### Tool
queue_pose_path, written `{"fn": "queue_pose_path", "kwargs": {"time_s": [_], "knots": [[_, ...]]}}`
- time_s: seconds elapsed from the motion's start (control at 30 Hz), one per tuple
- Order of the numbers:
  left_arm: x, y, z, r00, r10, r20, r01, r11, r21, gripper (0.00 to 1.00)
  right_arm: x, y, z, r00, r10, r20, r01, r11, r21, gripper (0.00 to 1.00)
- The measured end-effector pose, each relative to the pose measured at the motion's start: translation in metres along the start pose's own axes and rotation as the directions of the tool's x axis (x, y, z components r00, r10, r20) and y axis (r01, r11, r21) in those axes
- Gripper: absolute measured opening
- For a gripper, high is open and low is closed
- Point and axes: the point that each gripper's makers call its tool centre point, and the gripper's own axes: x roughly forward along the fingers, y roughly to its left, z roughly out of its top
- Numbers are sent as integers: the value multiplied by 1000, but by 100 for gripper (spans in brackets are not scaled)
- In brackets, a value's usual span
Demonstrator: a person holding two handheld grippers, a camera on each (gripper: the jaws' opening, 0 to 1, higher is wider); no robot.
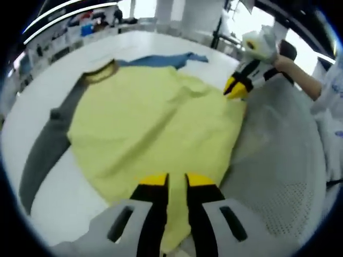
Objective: Fold the garment on the visible template until the final outline fits inside the template.
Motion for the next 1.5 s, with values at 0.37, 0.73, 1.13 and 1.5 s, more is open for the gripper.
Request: {"fn": "queue_pose_path", "kwargs": {"time_s": [0.37, 0.73, 1.13, 1.5], "knots": [[-15, 8, 22, 994, 77, 75, -80, 996, 29, 41, -25, -10, 29, 990, -70, 119, 78, 995, -62, 35], [-41, 0, 40, 982, 103, 158, -105, 994, 5, 64, -40, -5, 46, 981, -75, 179, 99, 987, -126, 59], [-49, -8, 44, 974, 137, 181, -133, 990, -35, 85, -60, -19, 49, 971, -94, 218, 131, 978, -162, 78], [-47, -23, 52, 970, 148, 194, -137, 988, -71, 99, -89, -64, 39, 951, -180, 252, 214, 970, -116, 100]]}}
